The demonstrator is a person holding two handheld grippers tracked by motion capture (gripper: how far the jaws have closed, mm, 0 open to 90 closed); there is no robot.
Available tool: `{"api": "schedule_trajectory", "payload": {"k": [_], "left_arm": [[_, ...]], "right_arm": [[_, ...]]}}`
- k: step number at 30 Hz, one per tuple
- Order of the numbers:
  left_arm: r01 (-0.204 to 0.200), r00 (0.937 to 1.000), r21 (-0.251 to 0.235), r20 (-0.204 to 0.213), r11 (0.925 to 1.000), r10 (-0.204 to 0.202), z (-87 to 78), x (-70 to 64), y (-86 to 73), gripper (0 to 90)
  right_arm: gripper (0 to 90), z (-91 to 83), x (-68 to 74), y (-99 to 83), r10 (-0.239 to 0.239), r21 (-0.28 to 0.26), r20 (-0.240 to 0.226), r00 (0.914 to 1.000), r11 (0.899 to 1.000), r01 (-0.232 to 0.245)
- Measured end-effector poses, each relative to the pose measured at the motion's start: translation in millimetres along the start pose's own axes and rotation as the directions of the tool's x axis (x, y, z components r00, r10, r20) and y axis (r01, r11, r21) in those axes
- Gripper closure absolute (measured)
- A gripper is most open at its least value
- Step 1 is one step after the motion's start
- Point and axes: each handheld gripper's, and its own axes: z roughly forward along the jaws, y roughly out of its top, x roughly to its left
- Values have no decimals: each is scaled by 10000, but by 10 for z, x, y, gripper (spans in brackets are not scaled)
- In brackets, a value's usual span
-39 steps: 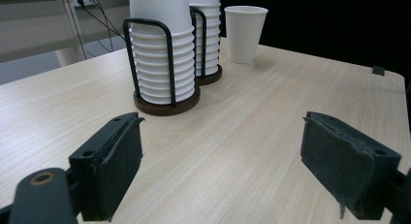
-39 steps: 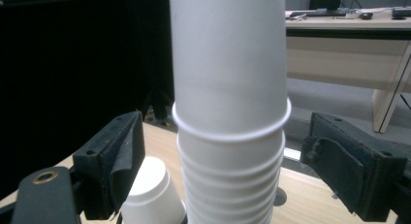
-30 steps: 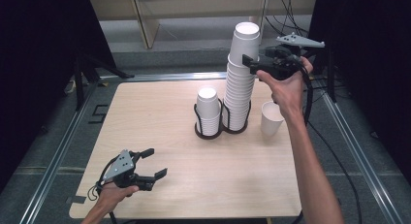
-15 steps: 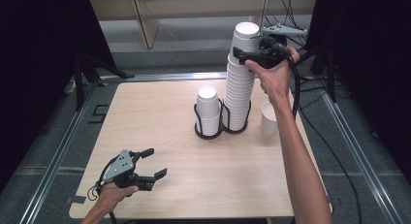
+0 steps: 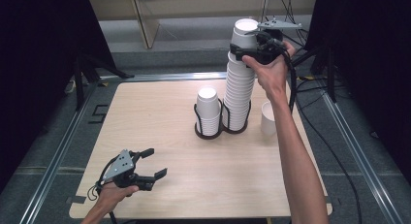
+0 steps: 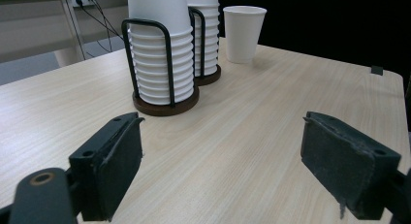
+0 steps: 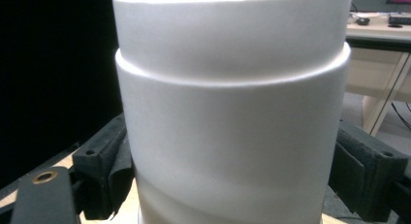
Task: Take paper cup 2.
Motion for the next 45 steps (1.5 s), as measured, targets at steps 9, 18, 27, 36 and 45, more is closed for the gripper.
{"api": "schedule_trajectory", "payload": {"k": [9,18,27,36,45], "left_arm": [[20,10000,40,-22,10000,-20,1,0,-2,147],[83,10000,56,0,9999,-83,8,7,-13,147],[97,10000,86,-3,9999,-97,8,8,-17,147],[124,9999,-174,-38,9998,-125,13,16,-20,147],[175,9998,-126,-31,9998,-175,33,14,-33,147]], "right_arm": [[157,-143,22,202,-86,-528,102,9999,9986,91],[159,-349,36,415,-45,-1470,52,10000,9891,52],[160,-557,88,632,-154,-2065,29,9999,9783,156],[160,-800,151,594,-391,-2069,-134,9991,9777,355],[159,-1087,167,188,-618,-1733,-713,9955,9837,487]]}}
